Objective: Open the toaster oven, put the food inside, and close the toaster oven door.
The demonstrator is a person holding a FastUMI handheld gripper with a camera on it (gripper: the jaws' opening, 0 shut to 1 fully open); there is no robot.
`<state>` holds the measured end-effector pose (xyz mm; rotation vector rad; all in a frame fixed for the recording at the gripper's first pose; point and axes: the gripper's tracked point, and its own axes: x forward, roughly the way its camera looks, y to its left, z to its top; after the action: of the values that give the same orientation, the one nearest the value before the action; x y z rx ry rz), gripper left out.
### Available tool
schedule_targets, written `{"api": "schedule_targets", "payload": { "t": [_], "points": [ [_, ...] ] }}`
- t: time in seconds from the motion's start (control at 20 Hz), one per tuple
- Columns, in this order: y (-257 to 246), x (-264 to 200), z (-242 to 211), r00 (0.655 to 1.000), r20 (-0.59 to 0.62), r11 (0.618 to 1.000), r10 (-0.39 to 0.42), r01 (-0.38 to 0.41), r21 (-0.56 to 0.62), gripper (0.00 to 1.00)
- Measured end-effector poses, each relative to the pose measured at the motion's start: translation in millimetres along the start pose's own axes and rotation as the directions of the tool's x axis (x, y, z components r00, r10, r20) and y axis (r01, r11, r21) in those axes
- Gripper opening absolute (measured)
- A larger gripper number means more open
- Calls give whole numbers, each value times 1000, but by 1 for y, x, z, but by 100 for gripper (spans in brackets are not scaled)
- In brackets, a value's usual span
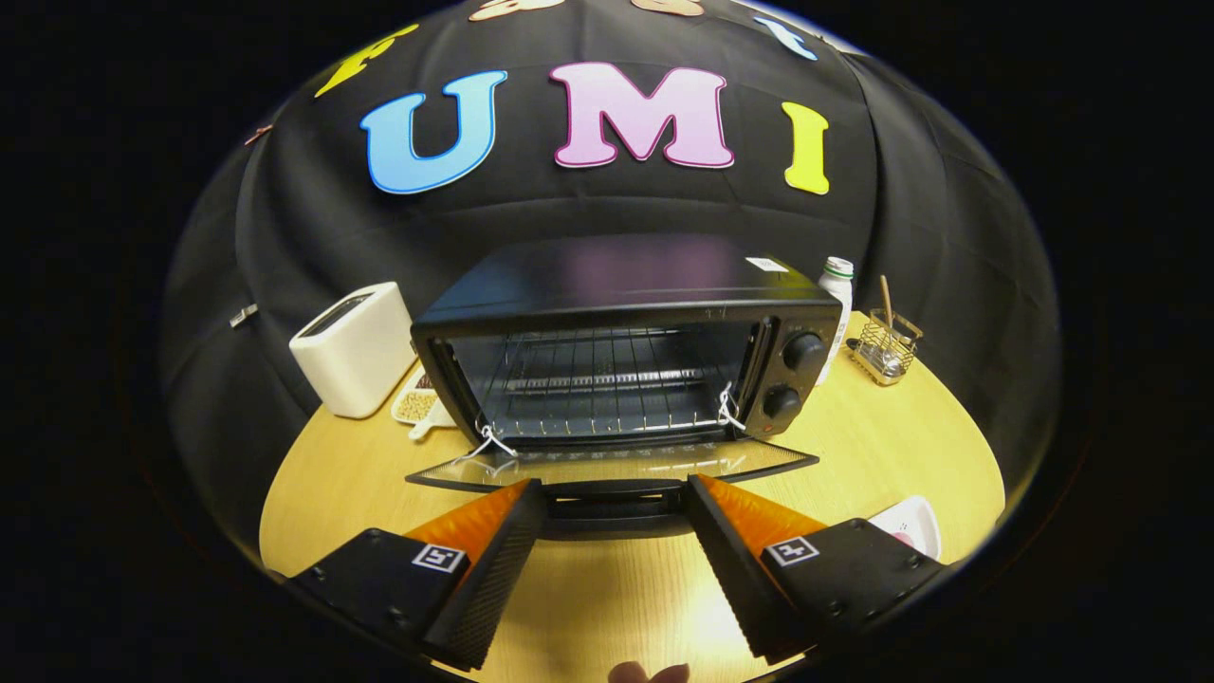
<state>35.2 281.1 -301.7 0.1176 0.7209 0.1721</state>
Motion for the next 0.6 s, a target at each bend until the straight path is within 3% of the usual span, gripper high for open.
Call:
{"api": "schedule_targets", "payload": {
  "t": [0.35,0.6],
  "points": [
    [0,-1,-71,982,-188,1000,2,-7,-28,99],
    [-1,-15,-81,969,-238,998,60,-62,-1,99]
  ]
}}
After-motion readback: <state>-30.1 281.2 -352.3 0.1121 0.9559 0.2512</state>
